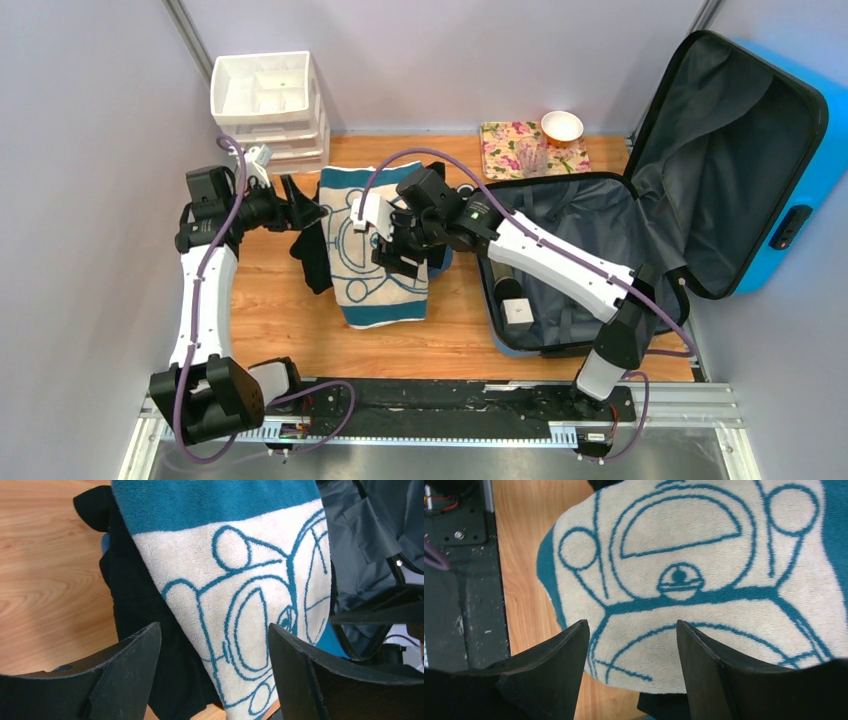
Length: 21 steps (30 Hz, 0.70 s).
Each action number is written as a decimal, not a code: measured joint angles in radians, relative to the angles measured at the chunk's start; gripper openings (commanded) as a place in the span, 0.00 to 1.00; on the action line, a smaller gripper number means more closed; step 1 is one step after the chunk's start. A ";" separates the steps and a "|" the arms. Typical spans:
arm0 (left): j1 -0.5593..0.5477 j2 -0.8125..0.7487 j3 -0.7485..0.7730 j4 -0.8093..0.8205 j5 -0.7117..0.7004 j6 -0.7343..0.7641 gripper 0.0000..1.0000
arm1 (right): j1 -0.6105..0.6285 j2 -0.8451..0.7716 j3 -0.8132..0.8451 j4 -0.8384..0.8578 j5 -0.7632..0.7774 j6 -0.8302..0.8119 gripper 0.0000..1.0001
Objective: Open, take out, and arrange the luggage
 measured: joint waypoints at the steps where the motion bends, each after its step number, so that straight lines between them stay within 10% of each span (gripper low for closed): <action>1: -0.006 0.000 0.000 -0.004 0.008 0.016 0.81 | 0.000 0.011 0.013 0.008 0.013 0.014 0.68; 9: -0.130 0.003 0.013 -0.088 -0.002 0.133 0.64 | -0.101 0.136 0.119 0.051 0.050 0.093 0.65; 21: -0.307 0.019 -0.211 0.022 -0.109 0.069 0.70 | -0.258 0.328 0.193 0.132 0.027 0.278 0.66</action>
